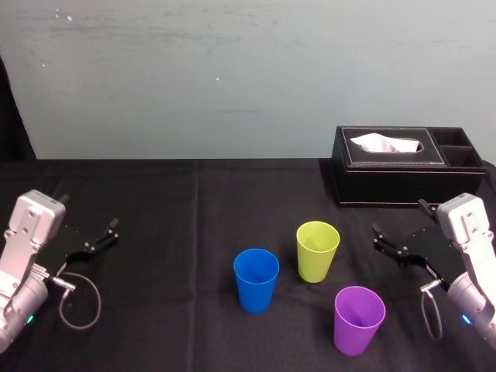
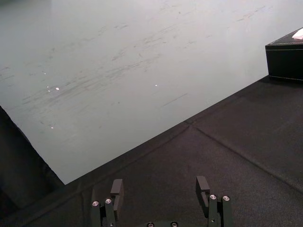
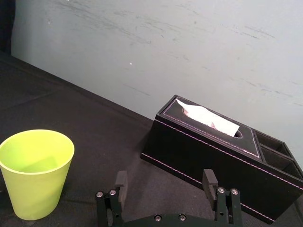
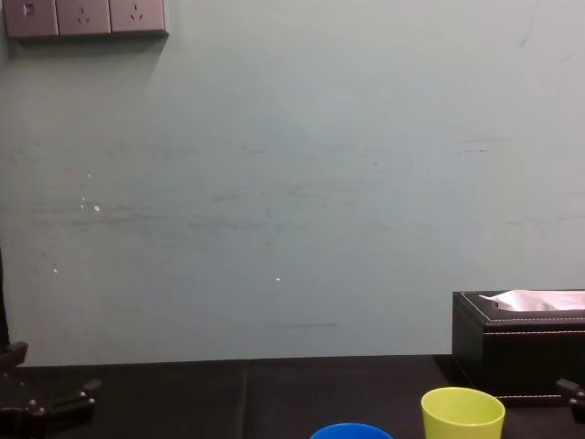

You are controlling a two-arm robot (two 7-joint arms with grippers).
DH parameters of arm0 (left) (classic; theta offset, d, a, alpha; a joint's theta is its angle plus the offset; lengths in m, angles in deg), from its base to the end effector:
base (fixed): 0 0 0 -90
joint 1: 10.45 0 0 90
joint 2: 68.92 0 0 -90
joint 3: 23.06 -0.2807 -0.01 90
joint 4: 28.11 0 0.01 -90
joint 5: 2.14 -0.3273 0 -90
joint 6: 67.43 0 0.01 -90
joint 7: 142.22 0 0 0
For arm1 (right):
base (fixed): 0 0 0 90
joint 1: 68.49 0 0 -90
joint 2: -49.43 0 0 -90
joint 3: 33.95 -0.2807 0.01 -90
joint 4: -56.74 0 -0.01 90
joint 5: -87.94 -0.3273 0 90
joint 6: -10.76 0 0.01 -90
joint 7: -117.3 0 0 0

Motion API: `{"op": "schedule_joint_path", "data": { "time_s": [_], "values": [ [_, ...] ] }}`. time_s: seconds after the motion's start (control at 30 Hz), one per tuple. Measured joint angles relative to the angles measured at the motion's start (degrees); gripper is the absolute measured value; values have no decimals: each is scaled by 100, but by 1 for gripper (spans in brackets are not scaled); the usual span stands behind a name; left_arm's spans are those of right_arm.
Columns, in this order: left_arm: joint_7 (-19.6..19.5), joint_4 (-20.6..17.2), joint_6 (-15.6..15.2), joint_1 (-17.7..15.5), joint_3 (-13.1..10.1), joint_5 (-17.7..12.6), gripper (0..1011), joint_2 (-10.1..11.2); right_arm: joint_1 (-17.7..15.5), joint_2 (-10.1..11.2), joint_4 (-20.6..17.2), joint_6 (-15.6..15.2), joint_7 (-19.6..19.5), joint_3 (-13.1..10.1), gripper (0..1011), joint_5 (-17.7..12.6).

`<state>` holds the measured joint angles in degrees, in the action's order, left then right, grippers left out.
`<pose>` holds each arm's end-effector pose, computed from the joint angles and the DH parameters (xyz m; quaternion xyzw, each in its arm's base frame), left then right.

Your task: Stack the three plastic cups sequentially using one hand.

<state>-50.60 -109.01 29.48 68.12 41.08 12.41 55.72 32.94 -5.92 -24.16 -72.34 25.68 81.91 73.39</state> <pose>0.3740 0.0725 -0.2983 0.1414 -0.1324 0.5799 0.7913 0.3740 -0.0725 -0.2983 -0.1416 -0.1324 -0.5800 0.7913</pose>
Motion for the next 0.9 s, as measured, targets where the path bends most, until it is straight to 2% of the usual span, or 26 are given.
{"op": "schedule_joint_path", "data": {
  "time_s": [0.9],
  "values": [
    [0,0,0,0,0,0,1000,0,0,0,0,0,0,0,1004,0]
  ]
}}
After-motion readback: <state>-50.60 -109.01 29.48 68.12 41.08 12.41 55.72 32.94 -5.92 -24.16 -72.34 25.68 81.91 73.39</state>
